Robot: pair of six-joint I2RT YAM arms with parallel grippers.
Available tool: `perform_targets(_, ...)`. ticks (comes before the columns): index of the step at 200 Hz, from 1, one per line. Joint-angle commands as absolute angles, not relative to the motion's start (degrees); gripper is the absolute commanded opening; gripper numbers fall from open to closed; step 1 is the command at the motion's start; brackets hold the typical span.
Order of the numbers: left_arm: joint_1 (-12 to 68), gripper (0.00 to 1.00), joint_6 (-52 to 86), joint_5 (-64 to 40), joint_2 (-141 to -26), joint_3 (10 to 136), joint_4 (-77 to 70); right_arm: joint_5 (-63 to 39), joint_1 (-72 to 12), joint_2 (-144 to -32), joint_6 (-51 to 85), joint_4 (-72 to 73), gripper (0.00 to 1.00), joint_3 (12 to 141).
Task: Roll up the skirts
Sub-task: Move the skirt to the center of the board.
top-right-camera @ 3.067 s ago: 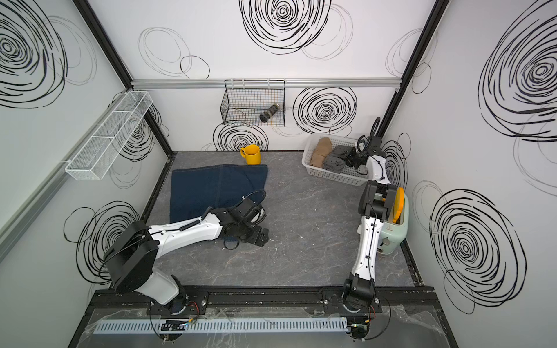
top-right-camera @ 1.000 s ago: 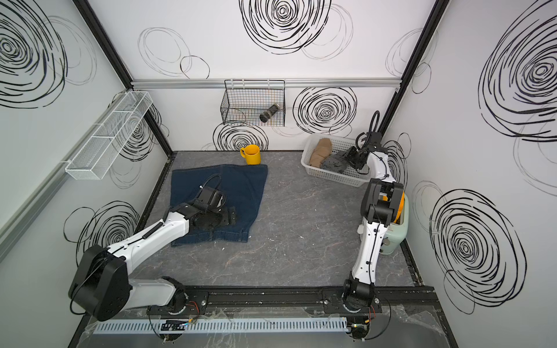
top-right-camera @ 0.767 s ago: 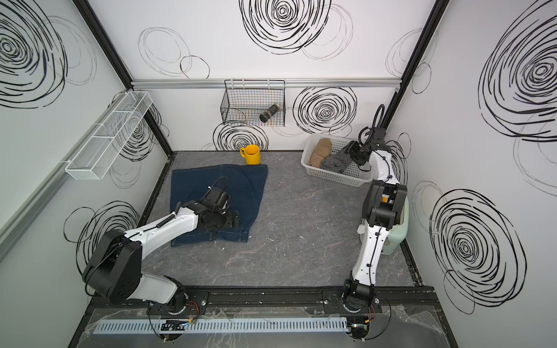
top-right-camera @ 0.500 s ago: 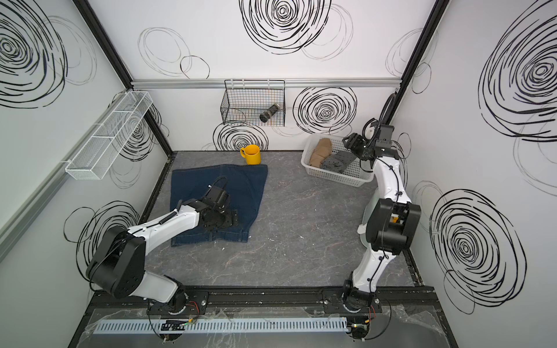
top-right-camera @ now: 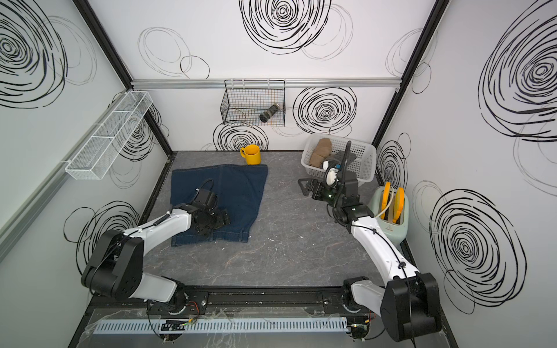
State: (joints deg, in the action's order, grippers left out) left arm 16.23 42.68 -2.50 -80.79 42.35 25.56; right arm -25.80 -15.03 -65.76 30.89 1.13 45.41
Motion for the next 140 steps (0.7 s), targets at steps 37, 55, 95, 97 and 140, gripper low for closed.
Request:
perform_targets(37, 34.84, 0.96, 40.32, 8.99, -75.90, 47.91, 31.97, -26.72, -31.22, -70.05, 35.27, -6.61, 0.79, 39.97)
perform_targets(55, 40.97, 0.96, 36.10, 6.88, -80.01, 50.74, 31.91, -21.86, -33.00, -72.41, 36.18, -10.79, 0.67, 39.55)
perform_targets(95, 50.16, 0.99, 34.77, 12.77, -89.27, 54.04, 36.87, -17.94, -32.96, -69.07, 37.61, -10.51, 0.58, 34.98)
perform_targets(97, 50.42, 0.99, 34.69, 12.86, -89.71, 54.12, 36.84, -17.67, -32.92, -68.79, 37.73, -10.56, 0.58, 34.87)
perform_targets(140, 52.43, 0.69, 35.64, 17.81, -98.58, 55.92, 37.72, -15.62, -31.93, -65.32, 38.30, -12.75, 0.57, 33.85)
